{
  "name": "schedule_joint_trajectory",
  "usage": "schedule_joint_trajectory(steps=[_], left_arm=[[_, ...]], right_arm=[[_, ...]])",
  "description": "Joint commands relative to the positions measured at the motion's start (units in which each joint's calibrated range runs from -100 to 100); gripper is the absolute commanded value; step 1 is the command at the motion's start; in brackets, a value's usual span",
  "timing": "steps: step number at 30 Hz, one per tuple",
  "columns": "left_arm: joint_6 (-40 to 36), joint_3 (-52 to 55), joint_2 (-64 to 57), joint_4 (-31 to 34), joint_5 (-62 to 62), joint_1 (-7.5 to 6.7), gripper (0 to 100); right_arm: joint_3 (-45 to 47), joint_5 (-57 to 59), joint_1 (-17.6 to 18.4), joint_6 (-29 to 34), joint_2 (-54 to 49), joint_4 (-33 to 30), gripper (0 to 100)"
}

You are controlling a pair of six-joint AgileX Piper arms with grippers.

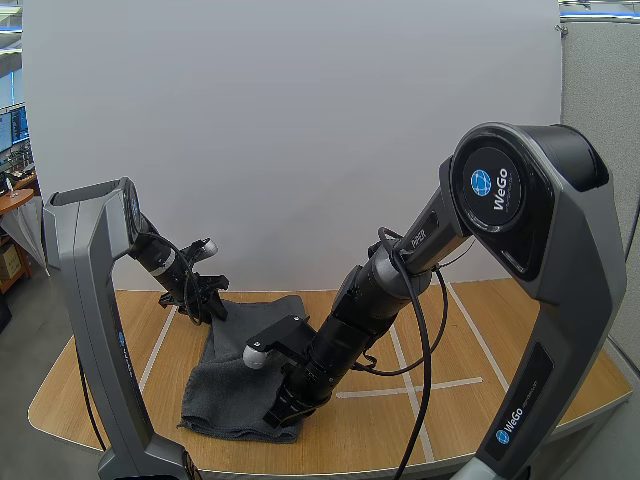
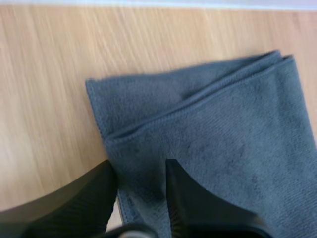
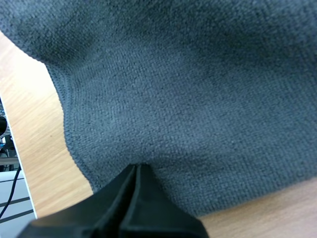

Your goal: Fold the towel

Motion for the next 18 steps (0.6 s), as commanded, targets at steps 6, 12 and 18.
schedule_joint_trajectory(steps=[6,12,18], left_arm=[[0.5,-1.8,-0.5,-2.5,3.9,-0.24,49],[1.0,-1.8,-0.5,-2.5,3.6,-0.24,4],[1.2,-2.0,-0.5,-2.7,-1.4,-0.24,0]], right_arm=[[0.2,-0.8,0.1,-0.7,0.7,-0.5,0],[0.2,-0.6,0.1,-0.7,0.7,-0.5,0],[0.2,0.0,0.1,-0.7,0.7,-0.8,0]])
